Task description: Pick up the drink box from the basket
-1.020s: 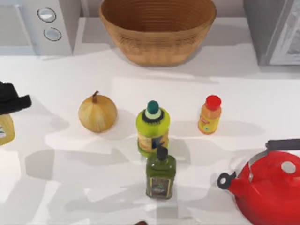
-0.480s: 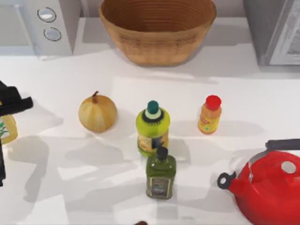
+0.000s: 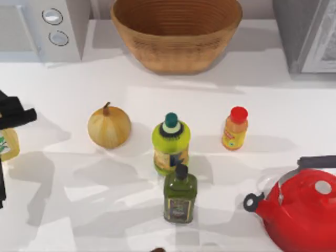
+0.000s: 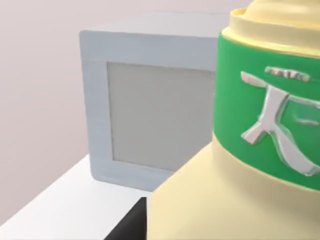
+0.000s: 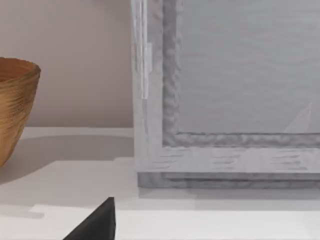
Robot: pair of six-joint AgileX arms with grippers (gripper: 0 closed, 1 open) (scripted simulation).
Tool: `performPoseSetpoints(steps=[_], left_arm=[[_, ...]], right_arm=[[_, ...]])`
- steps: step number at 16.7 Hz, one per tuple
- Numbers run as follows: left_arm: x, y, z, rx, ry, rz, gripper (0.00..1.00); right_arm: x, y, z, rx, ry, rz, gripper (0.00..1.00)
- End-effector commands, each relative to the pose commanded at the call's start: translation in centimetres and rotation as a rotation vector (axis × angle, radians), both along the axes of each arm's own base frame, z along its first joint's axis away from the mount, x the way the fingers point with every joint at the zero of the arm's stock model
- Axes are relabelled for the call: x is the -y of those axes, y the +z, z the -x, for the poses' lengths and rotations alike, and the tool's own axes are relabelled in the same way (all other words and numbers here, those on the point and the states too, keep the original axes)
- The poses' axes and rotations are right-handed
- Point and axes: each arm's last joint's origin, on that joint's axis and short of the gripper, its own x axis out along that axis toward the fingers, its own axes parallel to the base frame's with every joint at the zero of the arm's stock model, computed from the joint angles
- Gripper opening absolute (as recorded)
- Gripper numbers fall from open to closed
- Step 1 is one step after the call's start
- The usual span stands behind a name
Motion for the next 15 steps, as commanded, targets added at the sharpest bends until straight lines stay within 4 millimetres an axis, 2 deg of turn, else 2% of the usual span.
performPoseSetpoints(steps=[9,15], left_arm=[[0.00,0.00,0.00,0.000,0.000,0.000,0.98],[0.00,0.00,0.00,0.000,0.000,0.000,1.00]], right_arm=[[0.00,0.00,0.00,0.000,0.000,0.000,1.00],[0.00,0.00,0.00,0.000,0.000,0.000,1.00]])
